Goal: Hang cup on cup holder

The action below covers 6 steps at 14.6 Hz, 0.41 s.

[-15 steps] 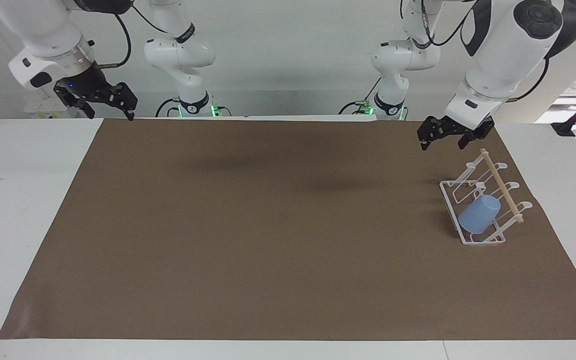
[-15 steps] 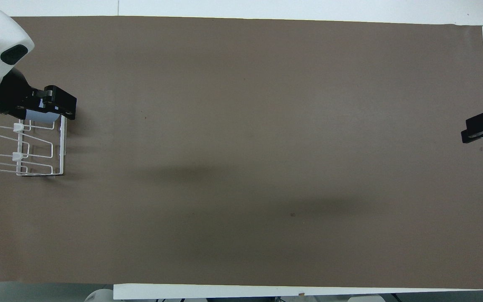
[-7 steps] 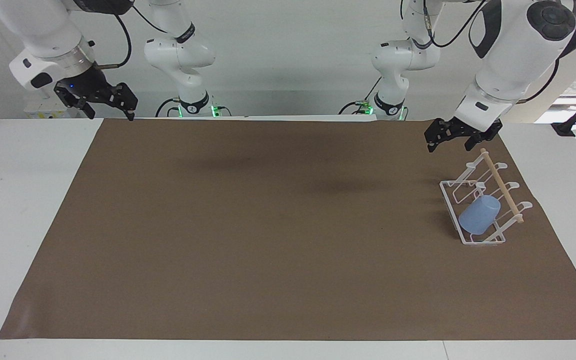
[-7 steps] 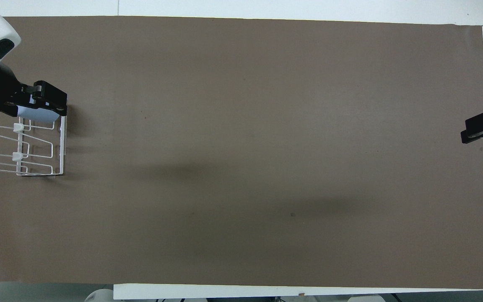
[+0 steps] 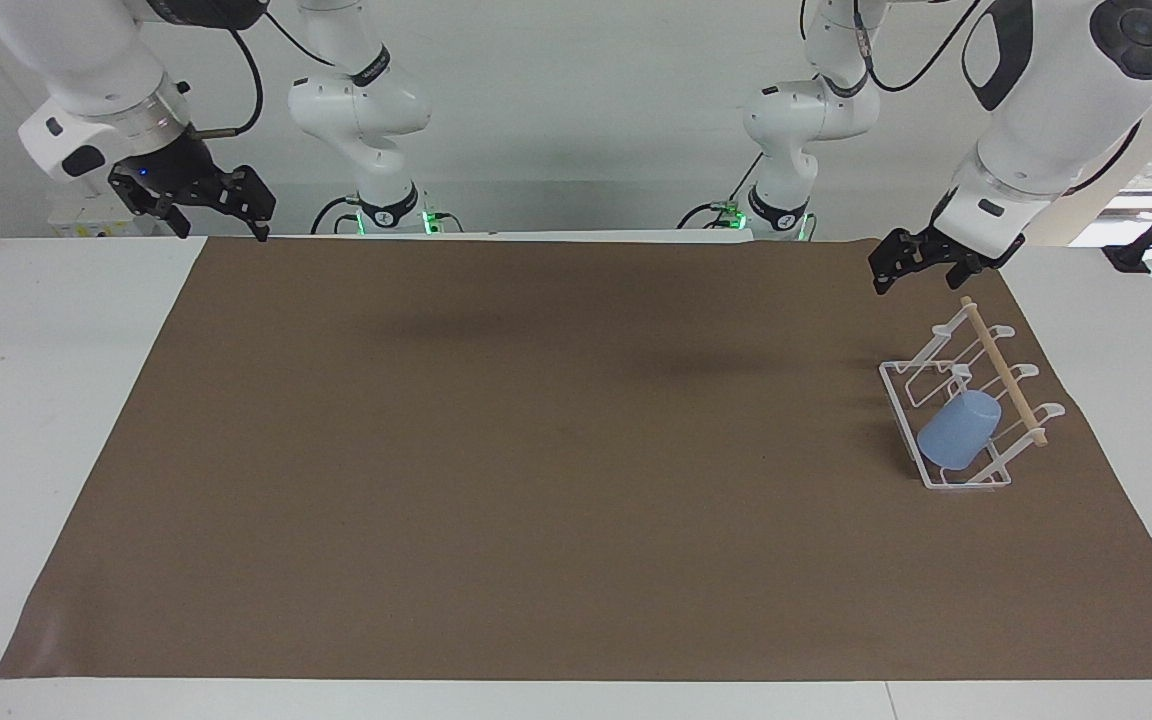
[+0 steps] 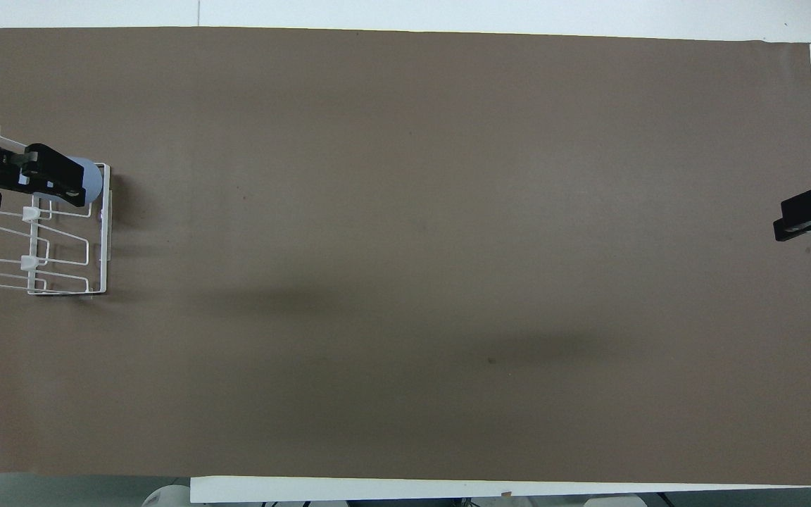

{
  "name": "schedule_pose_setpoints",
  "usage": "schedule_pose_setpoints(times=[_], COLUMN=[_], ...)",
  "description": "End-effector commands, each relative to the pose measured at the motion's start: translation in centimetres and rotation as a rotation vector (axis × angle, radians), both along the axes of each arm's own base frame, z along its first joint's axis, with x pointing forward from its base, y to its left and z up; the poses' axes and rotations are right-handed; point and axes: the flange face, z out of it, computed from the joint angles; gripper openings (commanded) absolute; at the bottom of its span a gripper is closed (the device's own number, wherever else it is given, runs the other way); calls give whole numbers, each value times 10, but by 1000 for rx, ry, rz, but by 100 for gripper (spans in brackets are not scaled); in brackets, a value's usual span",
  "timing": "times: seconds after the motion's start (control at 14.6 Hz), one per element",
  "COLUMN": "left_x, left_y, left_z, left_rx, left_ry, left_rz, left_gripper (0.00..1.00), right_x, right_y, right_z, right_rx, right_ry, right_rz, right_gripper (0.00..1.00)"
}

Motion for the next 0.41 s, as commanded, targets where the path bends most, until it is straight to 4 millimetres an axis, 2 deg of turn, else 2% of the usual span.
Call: schedule_pose_setpoints(times=[0.0, 0.14, 0.34], left_x=[0, 2, 4], left_y=[31, 49, 50], left_z=[7, 9, 12], left_rx=[-28, -51, -77], left_ry=[6, 1, -20], left_rz=[-34, -44, -40], left_gripper=[100, 100, 100], right_x=[-7, -7, -7], right_y=[-4, -4, -4], right_z=[1, 1, 1], right_rx=[-10, -11, -12], right_ry=[4, 4, 4], right_rz=[18, 16, 16], right_gripper=[99, 99, 99])
